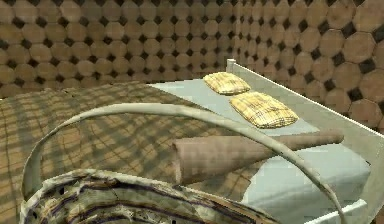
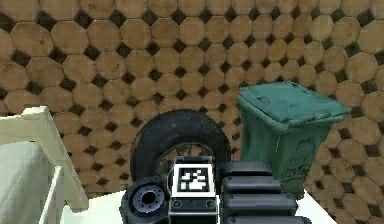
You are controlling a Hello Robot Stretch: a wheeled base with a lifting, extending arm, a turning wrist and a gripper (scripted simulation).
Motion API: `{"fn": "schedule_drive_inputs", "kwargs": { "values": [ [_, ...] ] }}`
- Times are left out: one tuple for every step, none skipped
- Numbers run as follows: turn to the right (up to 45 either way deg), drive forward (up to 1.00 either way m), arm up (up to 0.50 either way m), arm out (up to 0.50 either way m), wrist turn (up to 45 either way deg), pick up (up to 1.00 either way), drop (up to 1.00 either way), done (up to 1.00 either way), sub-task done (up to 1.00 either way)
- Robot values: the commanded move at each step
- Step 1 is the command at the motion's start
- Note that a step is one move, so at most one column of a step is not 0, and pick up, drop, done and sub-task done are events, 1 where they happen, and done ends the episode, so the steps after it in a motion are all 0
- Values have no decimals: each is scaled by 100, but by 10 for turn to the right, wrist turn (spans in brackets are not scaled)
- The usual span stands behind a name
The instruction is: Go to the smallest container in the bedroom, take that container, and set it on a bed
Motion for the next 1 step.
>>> {"fn": "schedule_drive_inputs", "kwargs": {
  "values": [
    [-330,0,0,0,0,0,0,0,0]
  ]
}}
